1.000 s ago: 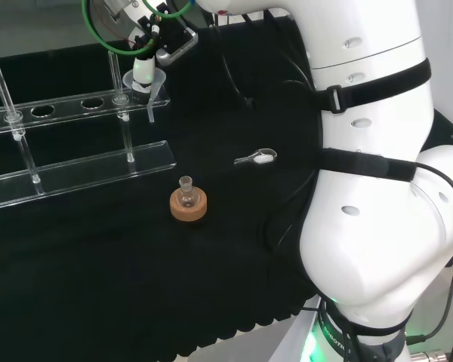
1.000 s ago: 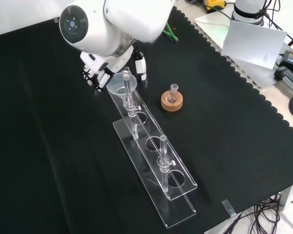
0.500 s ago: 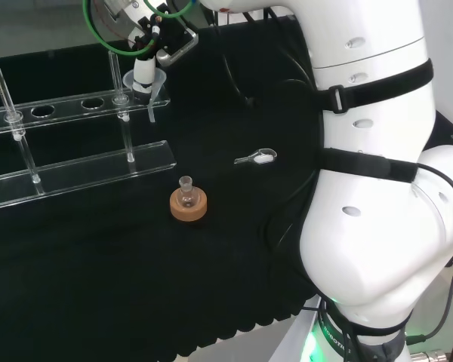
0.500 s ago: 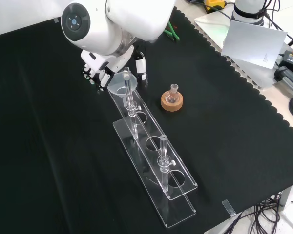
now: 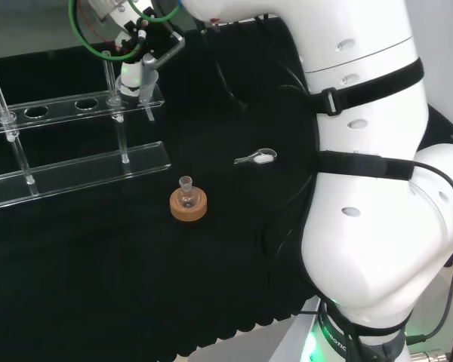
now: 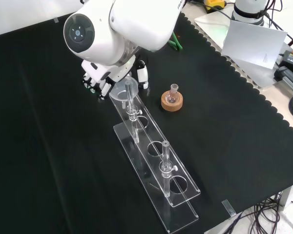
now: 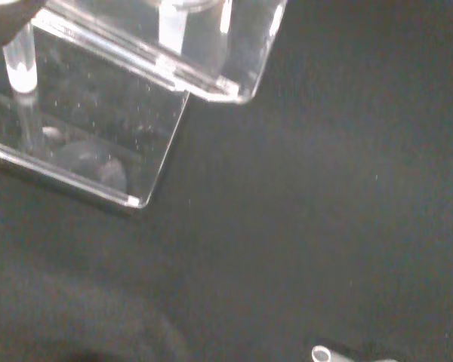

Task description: Pick up the funnel from the transparent funnel stand.

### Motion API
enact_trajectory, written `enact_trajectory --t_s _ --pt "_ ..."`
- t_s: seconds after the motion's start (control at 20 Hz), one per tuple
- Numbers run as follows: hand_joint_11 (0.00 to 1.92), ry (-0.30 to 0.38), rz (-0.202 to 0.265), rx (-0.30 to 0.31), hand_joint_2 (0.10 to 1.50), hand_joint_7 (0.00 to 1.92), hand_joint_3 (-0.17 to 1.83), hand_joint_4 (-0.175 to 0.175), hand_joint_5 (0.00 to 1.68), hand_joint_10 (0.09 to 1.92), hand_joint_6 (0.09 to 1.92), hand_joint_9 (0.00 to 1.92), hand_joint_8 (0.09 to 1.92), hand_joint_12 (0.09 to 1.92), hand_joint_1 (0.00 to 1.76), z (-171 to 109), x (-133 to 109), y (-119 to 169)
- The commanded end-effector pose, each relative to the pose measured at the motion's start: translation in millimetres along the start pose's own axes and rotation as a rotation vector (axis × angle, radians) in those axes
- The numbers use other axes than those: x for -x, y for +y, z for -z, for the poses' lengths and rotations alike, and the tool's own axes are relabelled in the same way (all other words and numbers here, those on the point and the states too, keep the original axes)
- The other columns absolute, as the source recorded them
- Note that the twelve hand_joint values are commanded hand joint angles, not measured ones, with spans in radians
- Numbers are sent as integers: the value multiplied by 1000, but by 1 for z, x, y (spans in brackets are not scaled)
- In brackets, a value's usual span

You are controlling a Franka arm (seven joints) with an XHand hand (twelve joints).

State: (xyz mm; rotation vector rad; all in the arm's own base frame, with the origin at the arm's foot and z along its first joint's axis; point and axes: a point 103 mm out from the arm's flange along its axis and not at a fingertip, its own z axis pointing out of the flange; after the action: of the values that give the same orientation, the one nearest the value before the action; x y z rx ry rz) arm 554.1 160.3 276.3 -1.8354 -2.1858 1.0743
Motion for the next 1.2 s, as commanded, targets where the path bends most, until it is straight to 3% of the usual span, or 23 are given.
enact_trajectory --t_s 0.05,0.6,1.05,1.2 --pt "0 -10 3 3 770 835 58 17 649 649 87 318 597 956 734 -2 -13 -1" --pt "0 -17 -12 20 771 931 77 29 721 575 132 414 594 1038 769 0 -5 -6" --pt "0 -34 -41 35 767 986 98 33 738 521 207 484 607 1081 781 10 17 -19" --pt "0 -85 -35 51 765 990 107 33 728 502 238 499 607 1091 783 15 20 -25"
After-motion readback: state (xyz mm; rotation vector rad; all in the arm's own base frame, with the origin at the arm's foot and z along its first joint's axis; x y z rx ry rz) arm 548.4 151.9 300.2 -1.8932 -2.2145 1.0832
